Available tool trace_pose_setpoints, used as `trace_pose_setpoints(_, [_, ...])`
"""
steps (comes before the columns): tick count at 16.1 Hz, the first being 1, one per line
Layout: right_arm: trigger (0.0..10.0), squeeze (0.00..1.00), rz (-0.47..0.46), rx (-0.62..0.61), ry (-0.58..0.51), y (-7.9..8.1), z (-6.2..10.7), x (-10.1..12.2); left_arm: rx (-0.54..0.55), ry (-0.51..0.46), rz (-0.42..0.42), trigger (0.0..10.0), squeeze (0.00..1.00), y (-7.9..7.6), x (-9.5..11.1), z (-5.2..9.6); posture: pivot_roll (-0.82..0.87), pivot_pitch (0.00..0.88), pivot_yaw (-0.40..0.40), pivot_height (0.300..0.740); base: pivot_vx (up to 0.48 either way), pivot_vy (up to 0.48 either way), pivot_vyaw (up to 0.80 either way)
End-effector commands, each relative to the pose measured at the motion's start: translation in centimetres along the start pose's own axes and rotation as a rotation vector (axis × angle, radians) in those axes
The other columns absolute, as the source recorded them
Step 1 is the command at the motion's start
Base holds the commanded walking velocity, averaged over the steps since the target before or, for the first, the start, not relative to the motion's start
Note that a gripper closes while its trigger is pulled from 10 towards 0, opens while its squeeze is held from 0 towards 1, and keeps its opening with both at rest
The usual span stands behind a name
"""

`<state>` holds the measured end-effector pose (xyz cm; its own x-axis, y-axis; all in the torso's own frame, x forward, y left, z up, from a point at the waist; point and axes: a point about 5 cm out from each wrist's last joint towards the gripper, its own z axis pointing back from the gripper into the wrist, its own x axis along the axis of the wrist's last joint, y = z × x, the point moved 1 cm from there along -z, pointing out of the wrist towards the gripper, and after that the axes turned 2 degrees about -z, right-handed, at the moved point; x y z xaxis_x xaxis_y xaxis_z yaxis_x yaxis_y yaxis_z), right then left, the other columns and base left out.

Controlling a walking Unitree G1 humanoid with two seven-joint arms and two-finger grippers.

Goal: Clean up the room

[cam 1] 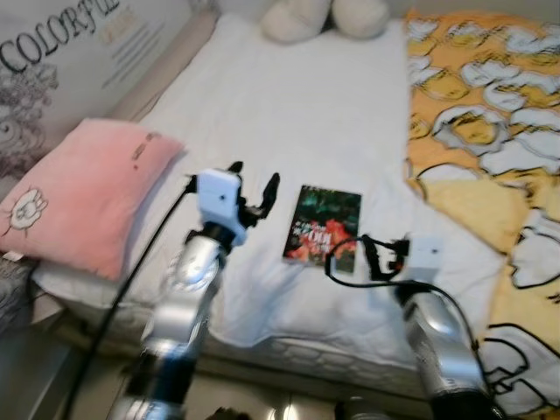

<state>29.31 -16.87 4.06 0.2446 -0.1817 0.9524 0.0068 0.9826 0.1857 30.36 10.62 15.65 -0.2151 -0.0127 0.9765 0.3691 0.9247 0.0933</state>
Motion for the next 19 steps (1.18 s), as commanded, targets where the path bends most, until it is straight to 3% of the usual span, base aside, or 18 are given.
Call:
trace_pose_setpoints(1, [10.0, 0.0, -0.016, -0.01, 0.028, 0.3, -0.8, -0.1, -0.049, 0.026, -0.03, 10.0, 0.0, -0.6, 0.6, 0.7, -0.02, 0.167, 0.111, 0.74, 0.0, 0.0, 0.0])
trace_pose_setpoints(2, [10.0, 0.0, -0.013, 0.007, 0.045, 1.2, -2.2, 0.3, -0.073, 0.086, -0.083, 10.0, 0.0, -1.0, 0.2, 1.7, 0.01, 0.18, 0.107, 0.74, 0.0, 0.0, 0.0])
trace_pose_setpoints(9, [10.0, 0.0, -0.026, -0.01, 0.07, 3.3, -3.8, -0.1, -0.007, 0.154, -0.008, 10.0, 0.0, -0.7, 0.4, 3.5, 0.06, 0.216, 0.093, 0.74, 0.0, 0.0, 0.0])
trace_pose_setpoints(12, [10.0, 0.0, 0.033, -0.011, 0.017, 3.7, -3.9, 0.4, -0.013, 0.162, -0.007, 10.0, 0.0, -1.0, 0.5, 3.8, 0.05, 0.226, 0.1, 0.74, 0.0, 0.0, 0.0])
trace_pose_setpoints(16, [10.0, 0.0, -0.062, -0.034, -0.075, 3.4, -4.3, 1.8, -0.093, 0.126, -0.016, 10.0, 0.0, -2.1, 1.4, 4.0, 0.05, 0.231, 0.107, 0.74, 0.0, 0.0, 0.0])
trace_pose_setpoints(19, [10.0, 0.0, -0.038, -0.011, -0.157, 3.8, -4.1, 2.9, -0.148, 0.123, -0.051, 10.0, 0.0, -3.0, 1.3, 4.2, 0.05, 0.23, 0.107, 0.74, 0.0, 0.0, 0.0])
